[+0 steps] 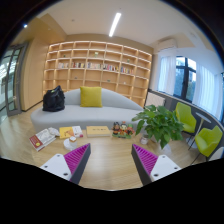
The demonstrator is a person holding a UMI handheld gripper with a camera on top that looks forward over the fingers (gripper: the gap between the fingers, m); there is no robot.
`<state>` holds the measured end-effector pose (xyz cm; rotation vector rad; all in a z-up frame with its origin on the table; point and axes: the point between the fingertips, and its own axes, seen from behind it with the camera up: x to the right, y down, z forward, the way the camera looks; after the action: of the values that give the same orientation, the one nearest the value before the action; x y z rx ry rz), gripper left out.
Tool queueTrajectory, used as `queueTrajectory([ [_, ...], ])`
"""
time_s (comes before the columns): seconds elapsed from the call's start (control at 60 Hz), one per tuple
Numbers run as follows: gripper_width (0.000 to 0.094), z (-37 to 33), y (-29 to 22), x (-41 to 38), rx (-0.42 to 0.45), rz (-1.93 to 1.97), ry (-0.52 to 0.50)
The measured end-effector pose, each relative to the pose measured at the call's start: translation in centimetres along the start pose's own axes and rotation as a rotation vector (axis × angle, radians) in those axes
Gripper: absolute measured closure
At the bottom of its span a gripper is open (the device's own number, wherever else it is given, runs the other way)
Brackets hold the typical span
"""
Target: Unplug charger
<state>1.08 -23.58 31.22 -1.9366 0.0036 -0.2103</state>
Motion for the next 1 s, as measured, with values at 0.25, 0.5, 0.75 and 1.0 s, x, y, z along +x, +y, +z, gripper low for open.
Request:
queueTrajectory([
  [0.25,0.0084,4.1,5.6,-0.8,-0.068,-0.023,-0.009],
  [0.5,0.0080,13.6,12.4,-12.5,-0.114,0.012,-0.208],
  [0.75,0.0084,24.6,13.2,-22.7,-0.111,0.052,-0.292],
  [1.0,0.0127,32.4,13.0,-26.9,-0.185,0.145,-0.260],
])
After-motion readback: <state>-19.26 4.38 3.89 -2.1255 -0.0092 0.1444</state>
